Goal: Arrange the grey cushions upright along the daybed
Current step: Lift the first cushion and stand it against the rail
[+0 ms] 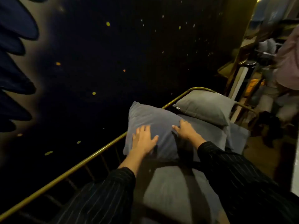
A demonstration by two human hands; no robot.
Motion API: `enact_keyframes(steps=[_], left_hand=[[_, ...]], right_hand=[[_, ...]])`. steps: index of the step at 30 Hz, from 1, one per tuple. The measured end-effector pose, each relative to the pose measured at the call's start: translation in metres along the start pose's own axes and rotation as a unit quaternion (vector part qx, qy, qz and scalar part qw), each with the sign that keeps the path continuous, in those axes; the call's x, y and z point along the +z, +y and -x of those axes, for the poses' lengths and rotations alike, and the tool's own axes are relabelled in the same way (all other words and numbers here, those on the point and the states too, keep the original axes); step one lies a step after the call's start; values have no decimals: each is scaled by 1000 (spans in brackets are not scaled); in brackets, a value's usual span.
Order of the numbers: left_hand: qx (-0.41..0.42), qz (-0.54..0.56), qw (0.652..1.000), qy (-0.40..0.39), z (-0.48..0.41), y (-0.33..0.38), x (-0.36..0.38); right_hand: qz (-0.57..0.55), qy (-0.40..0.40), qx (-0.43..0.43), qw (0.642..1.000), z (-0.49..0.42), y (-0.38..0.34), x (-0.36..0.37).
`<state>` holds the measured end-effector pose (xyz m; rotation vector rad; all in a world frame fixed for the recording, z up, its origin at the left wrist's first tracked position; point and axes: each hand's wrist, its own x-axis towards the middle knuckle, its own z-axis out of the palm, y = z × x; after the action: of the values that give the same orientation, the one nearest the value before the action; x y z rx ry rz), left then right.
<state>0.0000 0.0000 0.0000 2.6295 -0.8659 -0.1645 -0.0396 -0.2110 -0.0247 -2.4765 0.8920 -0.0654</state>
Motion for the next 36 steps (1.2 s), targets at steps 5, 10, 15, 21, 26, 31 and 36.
enact_keyframes(steps=[5,10,15,21,26,31,36], left_hand=[[-123,-54,991,-7,-40,22,48],[-144,-77,987,-2,-57,-19,74],[-159,-93,983,13,-54,-49,83],[-377,73,910,155,-21,-57,86],[-549,366,713,235,11,-4,103],[-538,496,625,271,14,24,101],[-544,475,652,230,5,22,97]], right_hand=[[-36,-51,53,997,-63,40,-3],[-185,-109,143,966,-81,78,15],[-209,-110,179,955,-59,78,39],[-140,-86,139,977,-8,38,31],[-87,-70,76,991,45,4,30],[-11,-91,-12,996,84,-15,35],[86,-113,-66,988,49,-4,7]])
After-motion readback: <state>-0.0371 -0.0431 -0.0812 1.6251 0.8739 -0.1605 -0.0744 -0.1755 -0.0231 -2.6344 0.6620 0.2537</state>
